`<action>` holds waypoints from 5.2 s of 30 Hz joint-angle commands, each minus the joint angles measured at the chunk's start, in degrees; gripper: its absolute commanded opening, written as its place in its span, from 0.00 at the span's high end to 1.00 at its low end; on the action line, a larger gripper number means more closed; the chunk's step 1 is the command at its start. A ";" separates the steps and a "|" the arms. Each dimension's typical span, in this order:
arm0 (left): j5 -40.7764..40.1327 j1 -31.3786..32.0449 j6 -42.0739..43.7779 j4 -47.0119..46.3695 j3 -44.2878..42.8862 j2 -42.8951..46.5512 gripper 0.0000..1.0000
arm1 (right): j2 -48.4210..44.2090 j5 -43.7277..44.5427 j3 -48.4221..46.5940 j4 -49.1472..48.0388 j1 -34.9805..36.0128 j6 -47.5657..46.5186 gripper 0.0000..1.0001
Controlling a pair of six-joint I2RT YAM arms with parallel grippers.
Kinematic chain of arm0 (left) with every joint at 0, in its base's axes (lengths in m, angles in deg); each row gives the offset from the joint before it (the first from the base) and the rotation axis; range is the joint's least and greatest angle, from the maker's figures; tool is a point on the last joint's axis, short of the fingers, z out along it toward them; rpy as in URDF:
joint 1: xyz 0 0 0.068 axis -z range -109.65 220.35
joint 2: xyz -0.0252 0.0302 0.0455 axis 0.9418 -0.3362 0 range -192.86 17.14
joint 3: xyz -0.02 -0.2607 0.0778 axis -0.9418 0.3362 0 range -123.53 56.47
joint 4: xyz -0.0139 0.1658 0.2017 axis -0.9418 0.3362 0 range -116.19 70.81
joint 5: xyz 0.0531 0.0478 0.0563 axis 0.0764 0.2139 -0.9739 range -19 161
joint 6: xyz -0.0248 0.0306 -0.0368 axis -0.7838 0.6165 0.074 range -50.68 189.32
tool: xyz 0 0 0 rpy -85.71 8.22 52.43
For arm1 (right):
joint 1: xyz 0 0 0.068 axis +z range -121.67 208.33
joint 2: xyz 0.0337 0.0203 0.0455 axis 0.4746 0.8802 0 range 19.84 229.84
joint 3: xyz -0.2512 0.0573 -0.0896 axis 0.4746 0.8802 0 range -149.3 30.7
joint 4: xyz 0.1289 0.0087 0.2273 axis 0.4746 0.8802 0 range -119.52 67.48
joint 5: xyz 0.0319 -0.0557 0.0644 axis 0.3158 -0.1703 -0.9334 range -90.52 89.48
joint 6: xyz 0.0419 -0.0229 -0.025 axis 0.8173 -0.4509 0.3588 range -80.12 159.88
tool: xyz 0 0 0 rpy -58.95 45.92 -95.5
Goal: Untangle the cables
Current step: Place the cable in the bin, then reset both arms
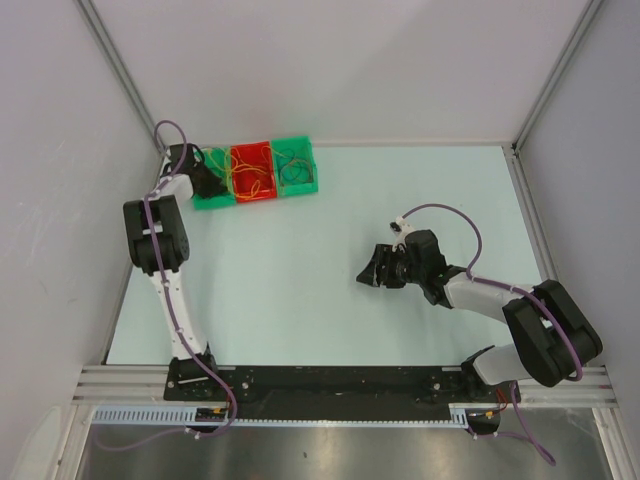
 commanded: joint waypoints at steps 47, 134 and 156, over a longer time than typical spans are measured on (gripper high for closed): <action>-16.55 4.63 15.91 1.45 34.62 54.38 0.17 | -2.13 -0.23 1.85 -3.31 -0.18 0.22 0.40; -33.00 18.88 38.95 -87.96 90.55 52.74 0.00 | 2.15 44.85 10.37 -39.22 -12.75 -41.08 0.02; -33.00 18.79 38.95 -87.96 90.55 52.82 0.00 | 4.63 34.31 16.00 -50.06 -27.26 -28.52 0.00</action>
